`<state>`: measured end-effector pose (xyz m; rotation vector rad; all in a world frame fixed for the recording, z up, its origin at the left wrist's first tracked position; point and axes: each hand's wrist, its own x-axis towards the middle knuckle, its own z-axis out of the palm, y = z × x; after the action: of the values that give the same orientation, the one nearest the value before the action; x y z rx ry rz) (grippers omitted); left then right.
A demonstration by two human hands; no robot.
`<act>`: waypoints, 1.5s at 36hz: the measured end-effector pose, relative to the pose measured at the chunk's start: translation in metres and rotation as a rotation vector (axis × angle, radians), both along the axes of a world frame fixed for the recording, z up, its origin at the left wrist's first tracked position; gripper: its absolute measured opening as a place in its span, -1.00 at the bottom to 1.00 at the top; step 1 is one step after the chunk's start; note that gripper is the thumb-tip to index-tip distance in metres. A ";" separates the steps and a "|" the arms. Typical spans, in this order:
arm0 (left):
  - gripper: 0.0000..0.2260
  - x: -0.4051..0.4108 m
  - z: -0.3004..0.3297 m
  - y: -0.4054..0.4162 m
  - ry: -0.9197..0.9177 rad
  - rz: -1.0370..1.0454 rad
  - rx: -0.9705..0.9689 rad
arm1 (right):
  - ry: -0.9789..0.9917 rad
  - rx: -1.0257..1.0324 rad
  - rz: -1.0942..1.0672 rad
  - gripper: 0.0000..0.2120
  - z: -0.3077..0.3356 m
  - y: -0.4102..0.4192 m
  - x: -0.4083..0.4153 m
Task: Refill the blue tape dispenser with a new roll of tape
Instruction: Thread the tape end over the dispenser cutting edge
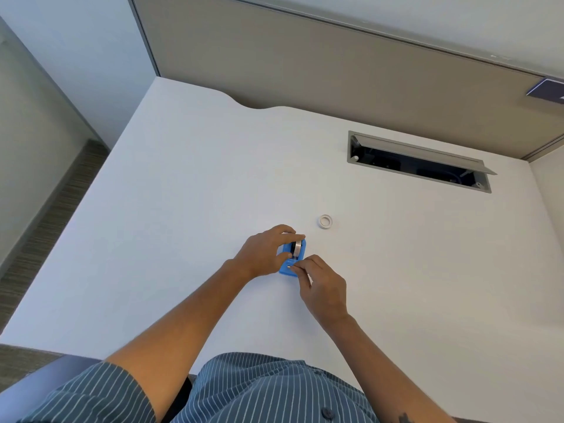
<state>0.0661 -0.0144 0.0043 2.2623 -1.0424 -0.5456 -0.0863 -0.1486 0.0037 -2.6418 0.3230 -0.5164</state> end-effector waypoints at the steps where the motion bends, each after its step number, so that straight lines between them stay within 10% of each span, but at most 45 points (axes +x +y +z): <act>1: -0.51 0.001 0.000 0.000 -0.007 -0.013 0.009 | 0.000 -0.005 0.003 -0.95 0.000 0.000 0.000; 54: -0.41 0.000 -0.001 -0.001 -0.081 -0.041 0.080 | -0.062 -0.286 0.196 -0.93 -0.011 -0.006 -0.001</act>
<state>0.0664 -0.0149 0.0038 2.3544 -1.1277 -0.5255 -0.0872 -0.1544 -0.0076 -2.8829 -0.0338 -0.6172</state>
